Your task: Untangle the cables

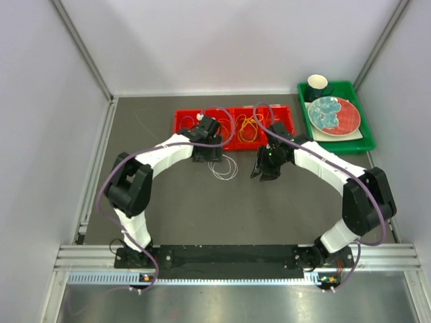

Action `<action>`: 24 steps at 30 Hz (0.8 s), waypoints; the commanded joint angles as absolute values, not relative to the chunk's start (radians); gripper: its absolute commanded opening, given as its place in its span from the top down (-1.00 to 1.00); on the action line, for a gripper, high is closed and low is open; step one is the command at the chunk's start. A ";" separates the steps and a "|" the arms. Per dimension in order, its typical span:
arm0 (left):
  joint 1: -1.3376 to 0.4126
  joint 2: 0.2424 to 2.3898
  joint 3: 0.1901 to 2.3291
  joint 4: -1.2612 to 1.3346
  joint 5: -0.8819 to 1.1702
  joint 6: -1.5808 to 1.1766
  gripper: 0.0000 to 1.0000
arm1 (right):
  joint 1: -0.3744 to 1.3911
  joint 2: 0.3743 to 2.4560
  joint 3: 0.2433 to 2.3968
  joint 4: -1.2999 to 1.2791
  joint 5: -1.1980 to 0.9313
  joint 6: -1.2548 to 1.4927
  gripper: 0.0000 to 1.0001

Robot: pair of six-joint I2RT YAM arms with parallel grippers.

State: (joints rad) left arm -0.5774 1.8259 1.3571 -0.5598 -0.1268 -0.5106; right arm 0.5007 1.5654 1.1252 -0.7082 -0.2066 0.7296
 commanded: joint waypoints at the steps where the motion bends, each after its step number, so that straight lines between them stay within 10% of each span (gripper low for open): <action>1: -0.586 1.871 1.365 -0.572 -0.181 -0.549 -0.30 | 0.495 1.503 1.120 -0.698 -0.190 0.745 0.20; 24: -0.598 1.983 1.377 -0.568 -0.156 -0.526 0.49 | 0.495 1.586 1.212 -0.727 -0.207 0.730 0.23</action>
